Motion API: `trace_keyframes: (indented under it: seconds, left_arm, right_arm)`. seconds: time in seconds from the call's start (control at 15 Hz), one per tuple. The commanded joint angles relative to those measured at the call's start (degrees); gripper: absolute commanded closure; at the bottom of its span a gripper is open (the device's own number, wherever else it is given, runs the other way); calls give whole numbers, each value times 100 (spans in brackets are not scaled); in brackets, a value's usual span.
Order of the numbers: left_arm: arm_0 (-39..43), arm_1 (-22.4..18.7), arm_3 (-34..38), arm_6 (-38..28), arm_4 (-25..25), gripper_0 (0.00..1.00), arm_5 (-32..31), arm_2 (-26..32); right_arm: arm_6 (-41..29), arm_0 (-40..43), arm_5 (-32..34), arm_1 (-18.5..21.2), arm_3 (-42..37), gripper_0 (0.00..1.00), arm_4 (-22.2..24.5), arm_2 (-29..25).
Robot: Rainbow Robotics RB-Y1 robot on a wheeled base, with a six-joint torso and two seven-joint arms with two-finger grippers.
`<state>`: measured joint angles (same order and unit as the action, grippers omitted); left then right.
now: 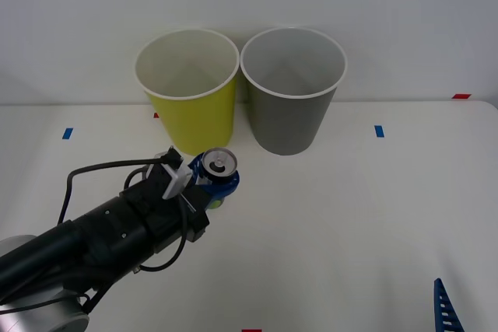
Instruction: Put cans in the gray bin and PET bottles in the light green bin.
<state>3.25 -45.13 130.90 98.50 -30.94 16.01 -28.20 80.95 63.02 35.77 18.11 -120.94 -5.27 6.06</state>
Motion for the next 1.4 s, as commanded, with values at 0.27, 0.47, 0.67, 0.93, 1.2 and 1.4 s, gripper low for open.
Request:
trace_keyframes:
  seconds: [0.27,0.47,0.67,0.93,1.2,1.4]
  left_arm:
    - [1,848,1412,222,-228,100,1844,1361]
    - [-175,1130,1526,319,-404,100,2090,1774]
    - [-509,1472,1755,389,-1230,100,3119,2557]
    - [-1318,2035,1842,521,-2443,100,4551,3717]
    - [-2135,2378,1702,442,-2461,100,4859,3945]
    - [-2847,2518,1236,354,-2504,100,5167,3963]
  right_arm:
    - [0,0,0,0,0,0,0,0]
    - [0,0,0,0,0,0,0,0]
    - [0,0,0,0,0,0,0,0]
    - [0,0,0,0,0,0,0,0]
    - [0,0,0,0,0,0,0,0]
    - [0,0,0,0,0,0,0,0]
